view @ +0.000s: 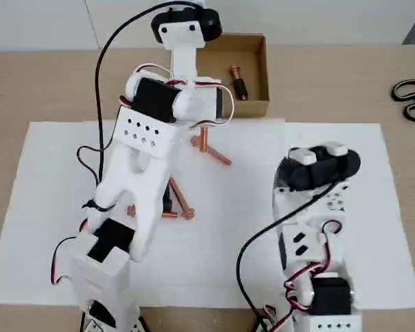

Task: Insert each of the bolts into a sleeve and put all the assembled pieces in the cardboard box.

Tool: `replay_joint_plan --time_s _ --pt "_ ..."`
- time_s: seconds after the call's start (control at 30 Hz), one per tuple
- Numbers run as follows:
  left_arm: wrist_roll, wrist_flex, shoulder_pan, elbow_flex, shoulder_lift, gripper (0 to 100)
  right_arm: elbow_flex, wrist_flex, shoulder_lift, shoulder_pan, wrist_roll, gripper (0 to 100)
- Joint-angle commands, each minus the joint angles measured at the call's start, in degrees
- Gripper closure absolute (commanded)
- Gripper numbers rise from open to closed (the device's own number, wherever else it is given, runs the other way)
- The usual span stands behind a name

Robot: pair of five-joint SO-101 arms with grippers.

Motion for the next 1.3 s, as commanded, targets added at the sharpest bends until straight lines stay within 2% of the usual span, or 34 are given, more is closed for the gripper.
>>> replay_joint_plan --time_s 0.0,0.07,0.2,0.37,0.43,0.6,0.73,0.93,1.03,1.27 --pt "-0.53 -3.52 0.0 -4.97 -4.22 99 8.53 -7.34 -9.01 -2.95 -5.45 99.5" --pt "-1.49 -5.19 0.0 -9.36 -4.22 99 13.27 -10.42 -13.49 -4.35 -5.63 99.5" --pt "-4.31 -5.98 0.26 -20.09 -4.22 99 15.56 -12.18 -11.74 -5.49 -6.07 99.5" --pt "-7.91 0.18 0.18 -34.07 -8.44 99 15.74 -11.82 -11.74 -7.96 -6.07 99.5" --pt "-8.62 3.25 0.09 -35.3 -10.73 99 15.82 -10.95 -11.74 -9.54 -5.98 99.5" --pt "-8.26 3.08 0.53 -32.92 -15.21 99 14.59 -6.37 -11.74 -16.4 -5.98 99.5" --pt "-5.71 3.08 0.26 -31.52 -15.91 99 14.68 -5.41 -11.74 -17.27 -5.98 99.5" --pt "-9.85 3.08 2.37 -38.11 -23.74 99 15.12 -5.41 -11.47 -17.54 -5.98 99.5" --pt "-10.02 3.16 2.46 -33.1 -29.45 99 15.12 -5.41 -11.21 -18.24 -5.98 99.5" --pt "-9.85 2.9 2.29 -1.8 -47.65 99 16.35 -5.49 -11.56 -18.86 -6.07 99.5"
